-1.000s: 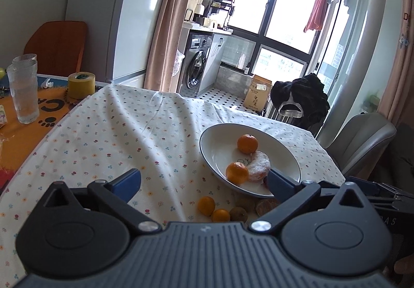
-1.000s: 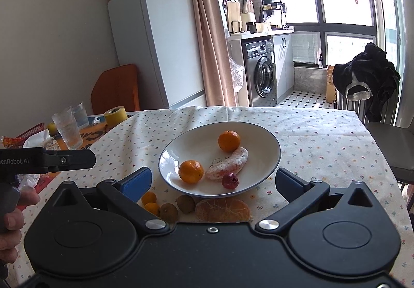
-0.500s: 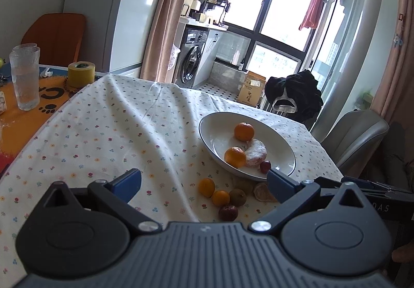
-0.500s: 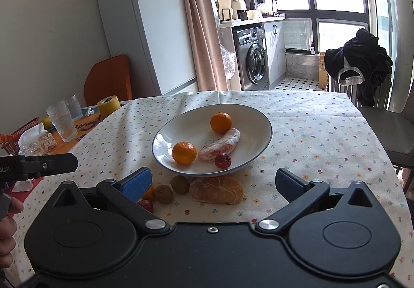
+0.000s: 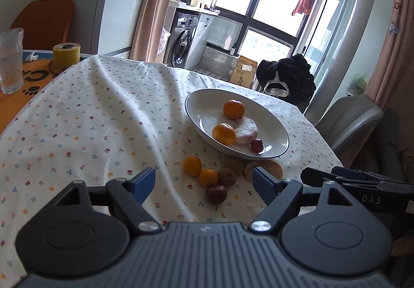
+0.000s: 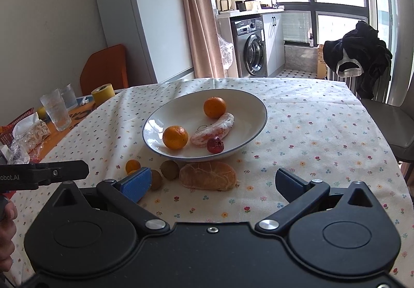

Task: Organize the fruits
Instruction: 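Withdraw both open grippers from the bowl, then grasp a red plum with the left gripper while the right grasps the peeled pomelo segment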

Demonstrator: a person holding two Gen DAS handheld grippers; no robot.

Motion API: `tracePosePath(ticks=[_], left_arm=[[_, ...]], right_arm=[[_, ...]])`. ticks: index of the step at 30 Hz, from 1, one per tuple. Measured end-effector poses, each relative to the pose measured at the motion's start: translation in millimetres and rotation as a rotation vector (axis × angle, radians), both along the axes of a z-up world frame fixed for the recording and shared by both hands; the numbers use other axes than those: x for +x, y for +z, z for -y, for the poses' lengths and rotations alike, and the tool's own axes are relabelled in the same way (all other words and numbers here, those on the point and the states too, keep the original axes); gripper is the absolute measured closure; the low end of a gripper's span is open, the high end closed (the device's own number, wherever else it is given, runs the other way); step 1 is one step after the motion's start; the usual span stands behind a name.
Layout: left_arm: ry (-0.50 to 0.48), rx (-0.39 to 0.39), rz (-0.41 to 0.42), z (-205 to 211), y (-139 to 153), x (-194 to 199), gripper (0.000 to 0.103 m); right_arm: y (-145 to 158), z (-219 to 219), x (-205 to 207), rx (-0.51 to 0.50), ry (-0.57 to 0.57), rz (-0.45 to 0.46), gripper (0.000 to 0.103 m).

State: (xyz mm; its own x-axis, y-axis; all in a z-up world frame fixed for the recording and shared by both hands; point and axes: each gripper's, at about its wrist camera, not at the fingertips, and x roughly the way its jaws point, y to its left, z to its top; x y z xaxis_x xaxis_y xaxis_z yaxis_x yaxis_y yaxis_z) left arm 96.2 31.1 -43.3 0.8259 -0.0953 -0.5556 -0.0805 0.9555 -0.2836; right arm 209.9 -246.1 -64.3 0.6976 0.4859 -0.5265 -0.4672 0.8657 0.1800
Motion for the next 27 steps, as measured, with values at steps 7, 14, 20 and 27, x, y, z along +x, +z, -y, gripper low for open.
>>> tracePosePath(ticks=[7,14,20,27], left_arm=[[-0.024,0.006,-0.031,8,-15,9,0.039],[-0.025,-0.004,-0.052,12,-29,21,0.051],[-0.044,-0.017,-0.078,17,-41,33,0.059],[-0.060,-0.012,-0.096,22,-51,42,0.073]], right_arm=[[-14,-1,7,0.011,0.005,-0.031,0.000],[-30,-6,15,0.020,0.040,-0.082,0.000],[-39,-13,17,0.004,0.055,-0.093,0.000],[-45,-18,24,0.000,0.053,-0.104,0.000]])
